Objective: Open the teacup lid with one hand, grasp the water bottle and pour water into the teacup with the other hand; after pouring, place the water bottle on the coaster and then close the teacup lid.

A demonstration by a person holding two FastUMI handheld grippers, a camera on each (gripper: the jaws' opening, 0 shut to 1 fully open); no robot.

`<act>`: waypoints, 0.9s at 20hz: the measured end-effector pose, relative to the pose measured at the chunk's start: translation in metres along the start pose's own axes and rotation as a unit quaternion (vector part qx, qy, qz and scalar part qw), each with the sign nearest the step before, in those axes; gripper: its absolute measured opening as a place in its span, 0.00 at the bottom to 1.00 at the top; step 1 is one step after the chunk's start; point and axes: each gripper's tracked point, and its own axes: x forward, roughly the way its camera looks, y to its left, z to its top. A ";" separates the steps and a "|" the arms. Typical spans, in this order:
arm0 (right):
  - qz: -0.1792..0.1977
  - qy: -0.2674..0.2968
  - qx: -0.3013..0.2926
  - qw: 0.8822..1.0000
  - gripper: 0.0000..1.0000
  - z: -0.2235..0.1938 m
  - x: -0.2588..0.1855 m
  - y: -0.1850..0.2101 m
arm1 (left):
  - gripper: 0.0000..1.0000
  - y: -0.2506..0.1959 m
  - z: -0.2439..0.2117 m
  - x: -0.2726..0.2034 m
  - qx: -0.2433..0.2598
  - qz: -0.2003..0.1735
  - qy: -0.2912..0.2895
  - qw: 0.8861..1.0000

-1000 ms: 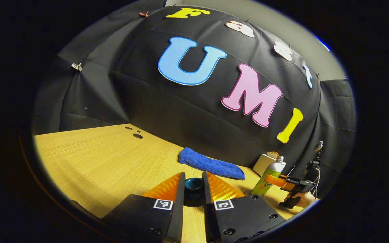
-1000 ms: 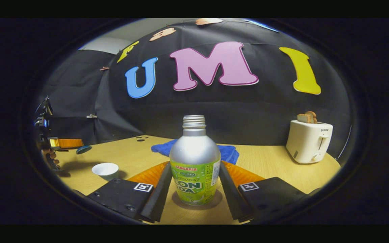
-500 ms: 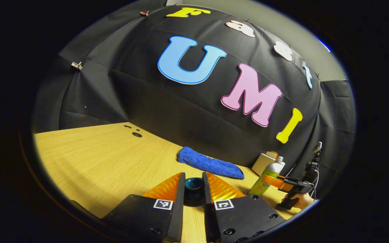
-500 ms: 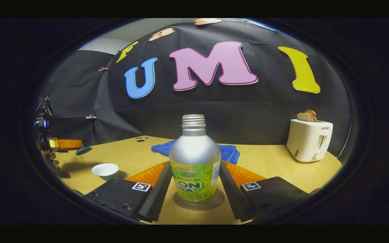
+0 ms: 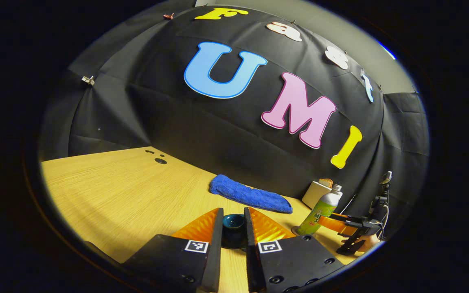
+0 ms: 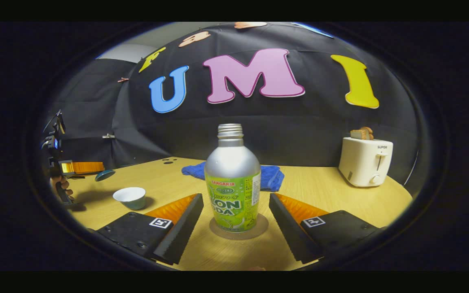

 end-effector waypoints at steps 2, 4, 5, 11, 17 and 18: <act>-0.009 -0.011 0.011 1.000 1.00 0.003 -0.015 0.000 | 0.30 -0.008 -0.006 0.003 0.016 -0.001 0.002 1.000; -0.019 -0.029 0.012 0.999 1.00 0.006 -0.027 0.000 | 0.30 -0.018 -0.014 0.006 0.038 -0.005 0.006 0.999; -0.022 -0.040 0.009 0.999 0.99 0.007 -0.034 0.000 | 0.30 -0.025 -0.019 0.009 0.052 -0.008 0.009 0.999; 0.000 -0.053 -0.014 0.999 0.98 0.005 -0.066 0.024 | 0.30 -0.049 -0.044 0.022 0.130 -0.007 0.021 0.991; -0.061 -0.056 -0.012 0.996 0.98 0.005 -0.076 0.005 | 0.30 -0.054 -0.053 0.036 0.168 0.007 0.038 0.985; -0.064 -0.057 -0.012 0.996 0.98 0.006 -0.076 0.005 | 0.30 -0.056 -0.056 0.038 0.173 0.006 0.042 0.984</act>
